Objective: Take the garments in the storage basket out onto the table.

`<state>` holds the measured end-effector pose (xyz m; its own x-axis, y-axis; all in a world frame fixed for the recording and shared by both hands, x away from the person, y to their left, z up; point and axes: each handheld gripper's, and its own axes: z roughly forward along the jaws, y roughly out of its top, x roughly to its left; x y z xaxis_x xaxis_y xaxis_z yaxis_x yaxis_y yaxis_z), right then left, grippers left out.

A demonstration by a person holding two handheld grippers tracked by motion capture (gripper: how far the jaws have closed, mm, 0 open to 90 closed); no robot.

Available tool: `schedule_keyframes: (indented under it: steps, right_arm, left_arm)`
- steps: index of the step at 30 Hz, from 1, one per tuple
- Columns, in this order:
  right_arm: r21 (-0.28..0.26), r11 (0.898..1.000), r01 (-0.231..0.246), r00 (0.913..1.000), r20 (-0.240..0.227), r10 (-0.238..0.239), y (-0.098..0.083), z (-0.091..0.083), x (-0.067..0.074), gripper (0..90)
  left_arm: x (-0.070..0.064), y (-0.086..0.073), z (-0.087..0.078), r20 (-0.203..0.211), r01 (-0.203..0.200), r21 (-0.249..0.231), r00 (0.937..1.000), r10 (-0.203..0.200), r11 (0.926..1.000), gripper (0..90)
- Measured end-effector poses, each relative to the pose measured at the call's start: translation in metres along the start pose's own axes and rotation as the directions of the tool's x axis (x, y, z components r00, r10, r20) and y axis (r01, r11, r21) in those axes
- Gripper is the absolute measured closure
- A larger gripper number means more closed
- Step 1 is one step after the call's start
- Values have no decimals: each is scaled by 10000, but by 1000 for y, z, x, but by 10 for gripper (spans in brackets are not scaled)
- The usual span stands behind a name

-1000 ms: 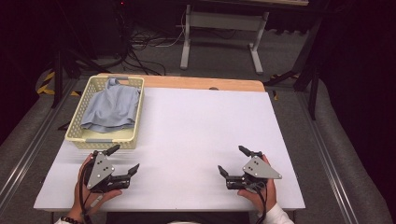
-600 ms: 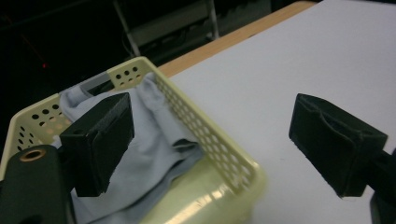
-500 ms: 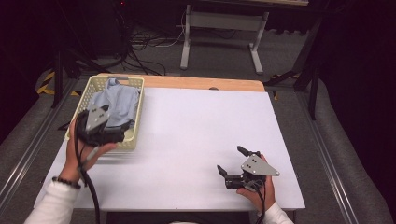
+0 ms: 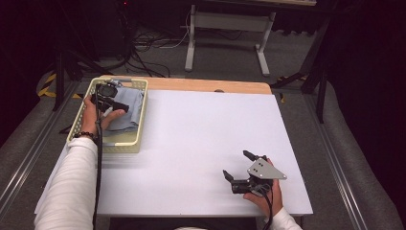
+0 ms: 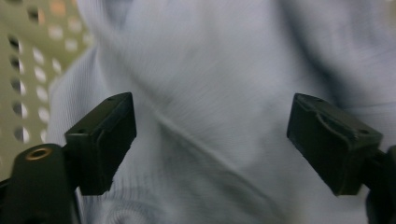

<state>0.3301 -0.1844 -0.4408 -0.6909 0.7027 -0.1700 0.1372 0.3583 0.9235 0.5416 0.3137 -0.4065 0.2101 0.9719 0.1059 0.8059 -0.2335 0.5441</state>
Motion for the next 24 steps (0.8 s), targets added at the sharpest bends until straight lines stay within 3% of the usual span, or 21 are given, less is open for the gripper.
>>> schedule_keyframes:
  steps: [3, 5, 7, 8, 11, 13, 17, 21, 24]
  right_arm:
    - [1, 10000, -8, 10000, -12, 8, 0, 0, 0, 63]
    - [28, 10000, 34, 10000, -35, -34, 0, 0, 0, 63]
    - [33, 10000, 67, 10000, -67, -67, 0, 0, 1, 63]
    - [82, 9999, 91, 9999, -91, -91, 0, 1, 1, 63]
    - [95, 9999, 88, 9999, -100, -87, 0, 1, 1, 63]
    - [100, 9999, 124, 9999, -96, -123, 0, 1, 2, 63]
    - [184, 9997, 181, 9998, -134, -178, 0, 2, 3, 63]
    - [236, 9994, 249, 9996, -159, -245, 0, 3, 4, 63]
    - [230, 9994, 256, 9996, -125, -253, 0, 3, 4, 63]
  left_arm:
    - [4, -6, 18, 743, 277, 818, 9967, -338, 9963, 195]
    - [4, -9, 22, 885, 354, 1104, 9950, -453, 9933, 201]
    - [2, -9, 22, 964, 58, 1376, 9952, -192, 9905, 210]
    - [0, -8, 20, 1030, -216, 1583, 9947, 53, 9872, 261]
    - [-1, -9, 18, 1136, -285, 1743, 9935, 87, 9843, 349]
    - [-5, -10, 13, 1214, -586, 1861, 9919, 363, 9808, 429]
    - [-10, -12, 9, 1035, -940, 1822, 9917, 760, 9788, 599]
    - [-12, -11, 5, 790, -1237, 1803, 9907, 1110, 9758, 694]
    - [-12, -10, 0, 490, -1265, 1578, 9915, 1201, 9793, 724]
